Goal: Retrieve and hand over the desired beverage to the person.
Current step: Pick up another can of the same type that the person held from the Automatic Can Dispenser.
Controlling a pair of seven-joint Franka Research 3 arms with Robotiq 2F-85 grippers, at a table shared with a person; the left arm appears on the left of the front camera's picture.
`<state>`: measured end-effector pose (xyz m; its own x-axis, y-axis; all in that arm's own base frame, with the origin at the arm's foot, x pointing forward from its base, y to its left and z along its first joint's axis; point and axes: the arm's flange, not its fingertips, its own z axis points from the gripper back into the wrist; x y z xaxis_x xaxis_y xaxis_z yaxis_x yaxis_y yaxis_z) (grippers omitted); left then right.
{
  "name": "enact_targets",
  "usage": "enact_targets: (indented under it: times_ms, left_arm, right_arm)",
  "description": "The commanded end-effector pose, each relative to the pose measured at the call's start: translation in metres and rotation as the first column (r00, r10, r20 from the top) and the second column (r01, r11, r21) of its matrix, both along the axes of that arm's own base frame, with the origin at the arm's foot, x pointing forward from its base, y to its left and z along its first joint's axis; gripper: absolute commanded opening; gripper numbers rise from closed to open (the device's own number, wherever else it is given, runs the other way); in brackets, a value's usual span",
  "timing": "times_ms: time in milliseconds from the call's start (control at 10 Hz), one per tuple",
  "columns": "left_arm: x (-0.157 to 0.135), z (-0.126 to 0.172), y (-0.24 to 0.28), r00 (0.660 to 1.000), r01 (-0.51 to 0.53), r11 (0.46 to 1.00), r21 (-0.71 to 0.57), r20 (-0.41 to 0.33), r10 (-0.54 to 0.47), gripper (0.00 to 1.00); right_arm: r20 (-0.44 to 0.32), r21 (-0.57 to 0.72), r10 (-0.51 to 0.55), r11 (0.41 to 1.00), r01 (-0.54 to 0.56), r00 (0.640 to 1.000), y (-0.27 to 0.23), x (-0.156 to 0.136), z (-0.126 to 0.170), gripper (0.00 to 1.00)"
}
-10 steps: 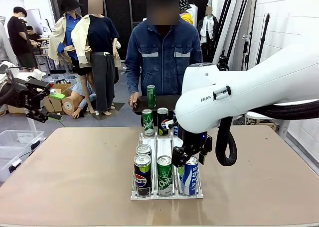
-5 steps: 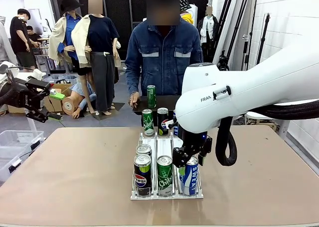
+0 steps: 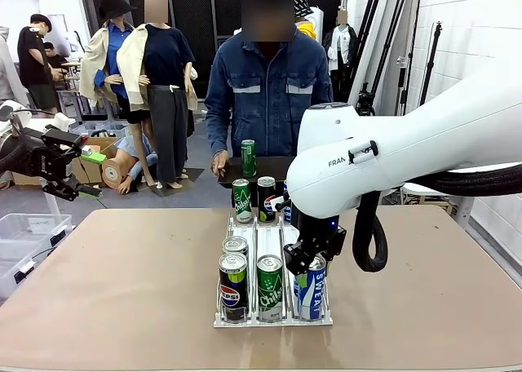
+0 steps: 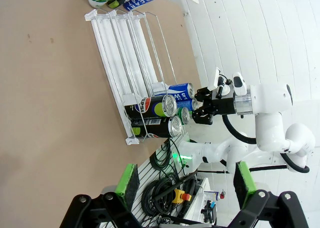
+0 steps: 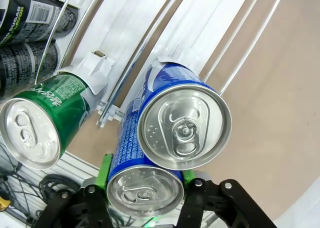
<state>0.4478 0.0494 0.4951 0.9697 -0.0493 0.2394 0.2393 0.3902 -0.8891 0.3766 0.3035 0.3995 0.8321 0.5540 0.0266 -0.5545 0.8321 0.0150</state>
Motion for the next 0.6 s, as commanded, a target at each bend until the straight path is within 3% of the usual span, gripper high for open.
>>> enact_targets:
  times_ms: [0, 200, 500]
  left_arm:
    - [-0.0001, 0.0016, 0.0001, 1.000, -0.004, 1.000, -0.003, 0.005, 0.004, 1.00]
    - [-0.0001, 0.0016, 0.0001, 1.000, -0.004, 1.000, -0.003, 0.005, 0.004, 1.00]
    - [-0.0001, 0.0016, 0.0001, 1.000, -0.004, 1.000, -0.003, 0.005, 0.004, 1.00]
  right_arm:
    - [0.001, -0.010, -0.019, 1.000, 0.019, 1.000, 0.0051, 0.0008, -0.0019, 0.18]
    - [0.000, 0.000, 0.000, 1.000, 0.000, 1.000, 0.0001, 0.0000, -0.0001, 0.00]
    - [0.000, 0.000, 0.000, 1.000, 0.000, 1.000, 0.0001, 0.0000, -0.0001, 0.00]
